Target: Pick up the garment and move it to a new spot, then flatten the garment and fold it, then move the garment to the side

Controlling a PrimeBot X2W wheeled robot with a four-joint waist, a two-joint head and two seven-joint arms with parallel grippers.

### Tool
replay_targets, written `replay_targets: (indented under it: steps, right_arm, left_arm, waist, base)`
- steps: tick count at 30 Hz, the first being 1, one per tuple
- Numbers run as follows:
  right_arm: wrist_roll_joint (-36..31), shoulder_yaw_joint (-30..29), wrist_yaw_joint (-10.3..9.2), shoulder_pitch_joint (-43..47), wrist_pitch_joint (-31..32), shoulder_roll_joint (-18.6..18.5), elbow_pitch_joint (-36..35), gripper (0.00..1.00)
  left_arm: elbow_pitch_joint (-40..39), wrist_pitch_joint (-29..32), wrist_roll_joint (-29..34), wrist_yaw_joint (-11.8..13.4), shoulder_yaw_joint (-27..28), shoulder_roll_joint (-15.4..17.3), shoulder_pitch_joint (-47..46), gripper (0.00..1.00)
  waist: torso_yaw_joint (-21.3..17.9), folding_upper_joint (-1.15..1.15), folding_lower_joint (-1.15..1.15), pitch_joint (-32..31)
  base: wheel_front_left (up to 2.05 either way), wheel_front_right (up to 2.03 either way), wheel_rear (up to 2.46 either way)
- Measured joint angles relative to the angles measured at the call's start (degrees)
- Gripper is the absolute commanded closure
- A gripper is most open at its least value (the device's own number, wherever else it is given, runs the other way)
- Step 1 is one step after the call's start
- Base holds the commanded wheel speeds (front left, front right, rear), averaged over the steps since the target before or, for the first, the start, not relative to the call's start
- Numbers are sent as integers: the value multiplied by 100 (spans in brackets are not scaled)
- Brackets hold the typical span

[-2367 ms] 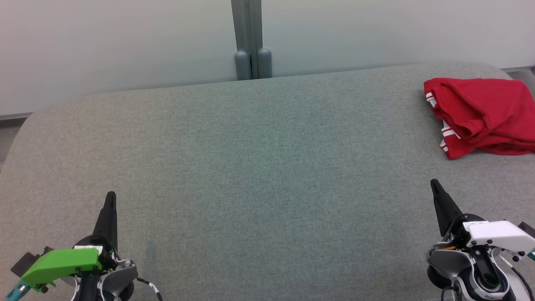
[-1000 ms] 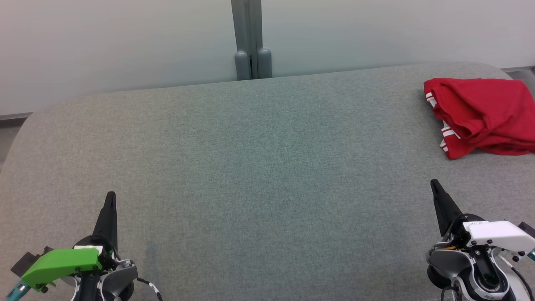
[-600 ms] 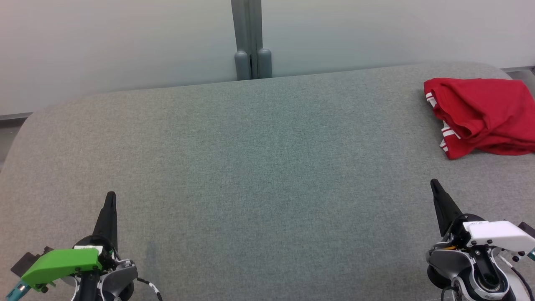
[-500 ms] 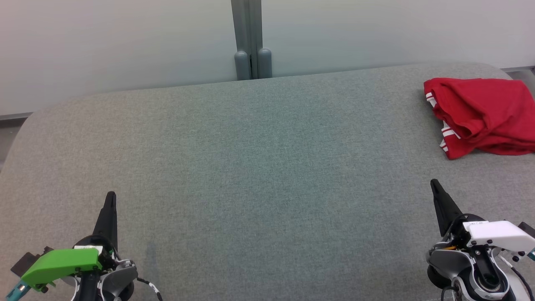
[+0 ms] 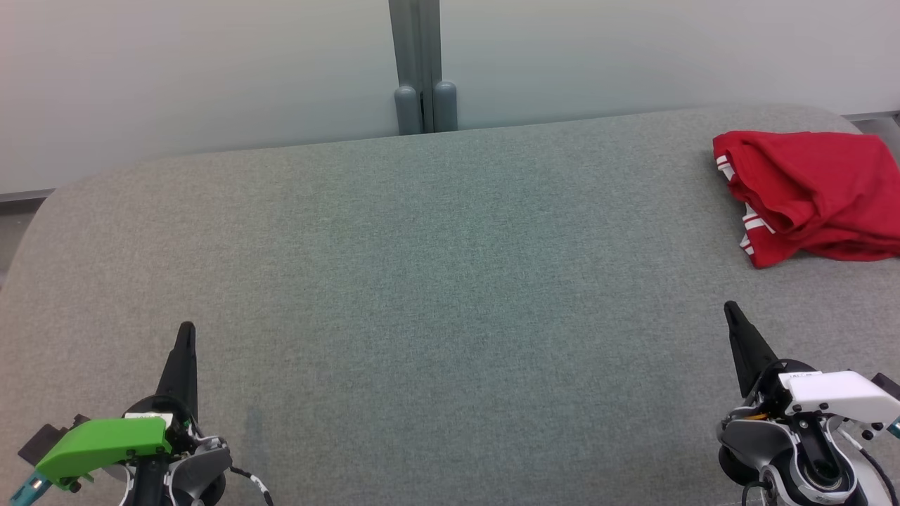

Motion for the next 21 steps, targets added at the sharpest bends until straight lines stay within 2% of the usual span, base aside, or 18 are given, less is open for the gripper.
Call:
replay_targets:
  steps: [21]
  right_arm:
    - [0,0,0,0,0,0,1,100]
  left_arm:
    - [0,0,0,0,0,0,0,100]
  waist:
    - [0,0,0,0]
  base:
    - [0,0,0]
